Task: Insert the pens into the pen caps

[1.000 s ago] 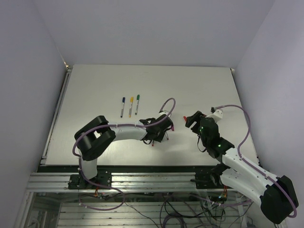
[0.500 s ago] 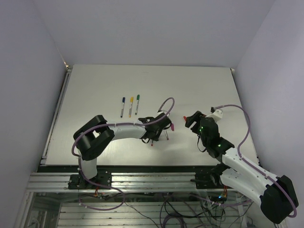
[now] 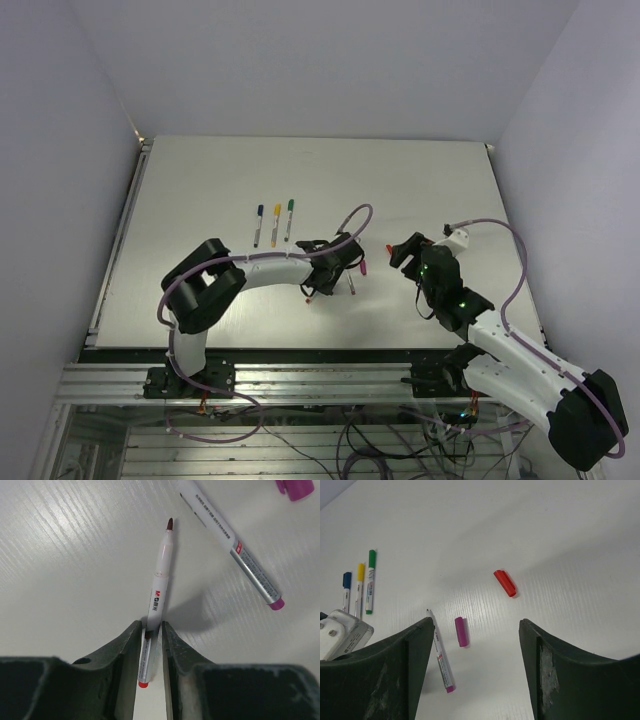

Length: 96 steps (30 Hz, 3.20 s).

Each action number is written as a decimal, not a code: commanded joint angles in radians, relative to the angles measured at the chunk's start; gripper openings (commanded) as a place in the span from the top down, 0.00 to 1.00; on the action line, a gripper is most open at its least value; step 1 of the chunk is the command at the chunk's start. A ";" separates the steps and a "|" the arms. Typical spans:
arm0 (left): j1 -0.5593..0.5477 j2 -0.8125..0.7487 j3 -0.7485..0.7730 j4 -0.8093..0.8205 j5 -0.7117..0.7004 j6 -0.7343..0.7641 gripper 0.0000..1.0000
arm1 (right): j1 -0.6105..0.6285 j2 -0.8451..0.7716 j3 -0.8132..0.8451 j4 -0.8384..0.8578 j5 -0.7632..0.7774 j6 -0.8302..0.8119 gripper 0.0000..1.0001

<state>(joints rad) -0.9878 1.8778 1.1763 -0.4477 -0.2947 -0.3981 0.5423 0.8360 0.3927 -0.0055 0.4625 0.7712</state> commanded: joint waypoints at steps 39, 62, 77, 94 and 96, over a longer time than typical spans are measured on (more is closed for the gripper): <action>0.035 -0.404 -0.260 0.220 0.200 0.010 0.93 | -0.135 0.664 0.434 -0.162 -0.072 -0.335 0.47; 0.114 -0.537 -0.501 0.613 0.516 -0.153 0.93 | -0.169 0.793 0.452 -0.105 -0.224 -0.418 0.61; 0.145 -0.551 -0.514 0.613 0.548 -0.154 0.93 | -0.168 0.871 0.469 -0.131 -0.230 -0.402 0.68; 0.158 -0.565 -0.540 0.638 0.552 -0.156 0.93 | -0.168 0.846 0.443 -0.119 -0.316 -0.354 1.00; 0.160 -0.571 -0.544 0.644 0.547 -0.154 0.93 | -0.169 0.805 0.434 -0.099 -0.327 -0.348 1.00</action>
<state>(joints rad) -0.8375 1.3388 0.6491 0.1398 0.2398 -0.5446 0.3786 1.6897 0.8654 -0.0967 0.1997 0.3962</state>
